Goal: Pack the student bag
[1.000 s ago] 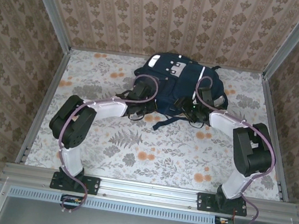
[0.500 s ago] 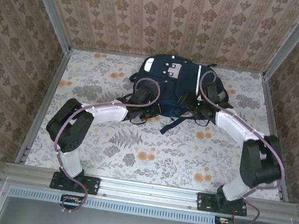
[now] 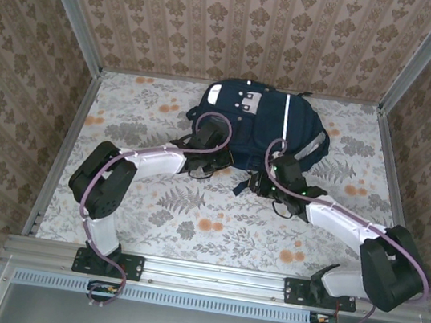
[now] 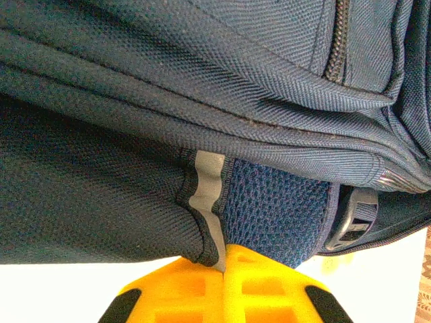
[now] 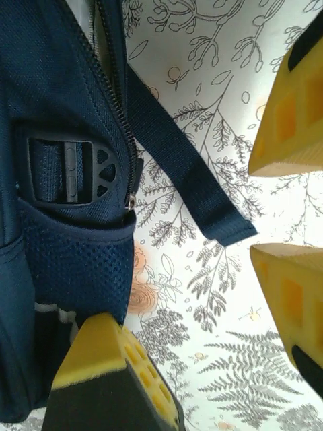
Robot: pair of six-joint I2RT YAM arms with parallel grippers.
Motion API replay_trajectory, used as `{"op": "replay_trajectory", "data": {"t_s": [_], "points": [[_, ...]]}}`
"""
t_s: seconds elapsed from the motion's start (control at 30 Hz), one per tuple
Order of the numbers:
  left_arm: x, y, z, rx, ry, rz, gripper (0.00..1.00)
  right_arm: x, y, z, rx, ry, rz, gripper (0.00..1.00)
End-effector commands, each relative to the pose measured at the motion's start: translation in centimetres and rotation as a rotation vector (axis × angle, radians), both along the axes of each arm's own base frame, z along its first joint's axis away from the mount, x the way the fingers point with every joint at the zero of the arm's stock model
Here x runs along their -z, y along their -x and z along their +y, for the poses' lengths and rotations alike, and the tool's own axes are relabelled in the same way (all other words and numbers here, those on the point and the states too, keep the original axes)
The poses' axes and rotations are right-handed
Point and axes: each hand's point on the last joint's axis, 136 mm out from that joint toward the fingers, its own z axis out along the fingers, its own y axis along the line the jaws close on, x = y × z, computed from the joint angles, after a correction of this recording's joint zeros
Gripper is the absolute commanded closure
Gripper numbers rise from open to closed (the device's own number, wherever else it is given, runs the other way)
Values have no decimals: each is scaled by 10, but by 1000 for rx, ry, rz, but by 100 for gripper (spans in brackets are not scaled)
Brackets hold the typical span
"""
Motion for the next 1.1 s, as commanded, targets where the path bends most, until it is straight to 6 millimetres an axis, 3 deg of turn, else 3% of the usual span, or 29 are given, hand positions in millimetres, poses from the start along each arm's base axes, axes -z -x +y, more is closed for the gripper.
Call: {"op": "replay_trajectory", "data": {"t_s": [0.0,0.2,0.33,0.63,0.73,0.8,0.83,0.93,1.07], "points": [[-12,1,-12,22,40,15,100,-2,-21,5,-16,32,-146,70],[-17,-2,-13,17,37,26,100,25,-33,21,-113,70,-204,64],[-20,-3,-14,18,32,30,100,31,-46,24,-111,83,-253,65],[-21,-4,-14,8,29,39,100,48,-69,16,-61,195,-284,59],[-22,-5,-13,5,23,38,100,44,-71,15,-51,194,-291,69],[-21,-6,-12,2,21,40,100,38,-69,14,-44,182,-290,88],[-21,-7,-11,-1,21,40,100,37,-68,13,-38,182,-286,91],[-21,-10,-8,-8,23,39,100,33,-64,6,-15,192,-271,100],[-20,-15,1,-25,19,39,100,28,-55,-6,9,211,-251,100]]}}
